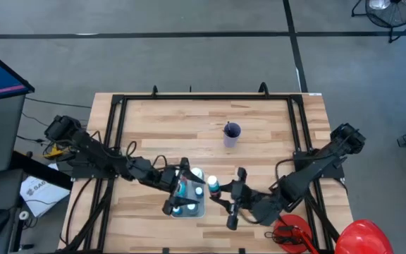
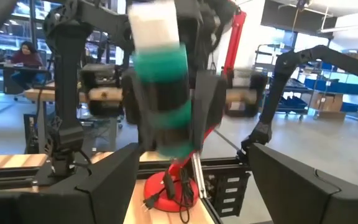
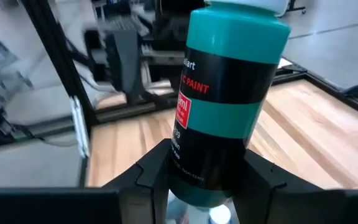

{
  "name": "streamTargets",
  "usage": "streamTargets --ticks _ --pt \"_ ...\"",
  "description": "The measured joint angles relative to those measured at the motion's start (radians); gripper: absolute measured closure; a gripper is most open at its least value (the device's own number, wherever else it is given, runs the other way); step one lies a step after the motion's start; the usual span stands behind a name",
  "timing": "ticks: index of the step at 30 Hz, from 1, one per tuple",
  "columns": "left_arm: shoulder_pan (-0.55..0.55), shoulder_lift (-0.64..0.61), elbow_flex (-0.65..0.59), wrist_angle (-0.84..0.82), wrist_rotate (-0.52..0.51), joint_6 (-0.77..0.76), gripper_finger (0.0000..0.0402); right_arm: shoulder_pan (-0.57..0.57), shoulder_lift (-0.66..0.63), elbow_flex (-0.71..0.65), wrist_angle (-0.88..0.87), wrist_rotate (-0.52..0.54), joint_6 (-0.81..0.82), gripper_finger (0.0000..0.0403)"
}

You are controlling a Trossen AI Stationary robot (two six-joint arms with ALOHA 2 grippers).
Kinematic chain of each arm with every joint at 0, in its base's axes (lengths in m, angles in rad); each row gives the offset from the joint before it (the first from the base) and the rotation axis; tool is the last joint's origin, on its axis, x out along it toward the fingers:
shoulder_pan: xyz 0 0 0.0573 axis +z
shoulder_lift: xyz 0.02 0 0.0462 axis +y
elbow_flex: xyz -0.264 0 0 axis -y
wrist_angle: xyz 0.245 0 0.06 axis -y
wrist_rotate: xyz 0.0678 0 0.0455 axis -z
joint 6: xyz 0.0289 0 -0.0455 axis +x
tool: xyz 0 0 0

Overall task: Pick & Place Paint Supplies
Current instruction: Put the black and green paint bottle into the white bin

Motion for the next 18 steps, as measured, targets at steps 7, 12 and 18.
streamTargets --ticks 7,12,18 --pt "-0.001 0.02 0.015 0.0 -0.007 0.002 0.0105 -0.013 0.043 -0.004 0.06 -0.034 -0.049 0.0279" --pt "-0.001 0.02 0.015 -0.001 -0.007 0.014 0.0105 -0.03 0.078 -0.006 0.09 -0.04 -0.05 0.0279" --pt "-0.001 0.019 0.015 0.0 -0.007 0.014 0.0105 -0.046 0.118 -0.006 0.228 -0.042 -0.141 0.0279"
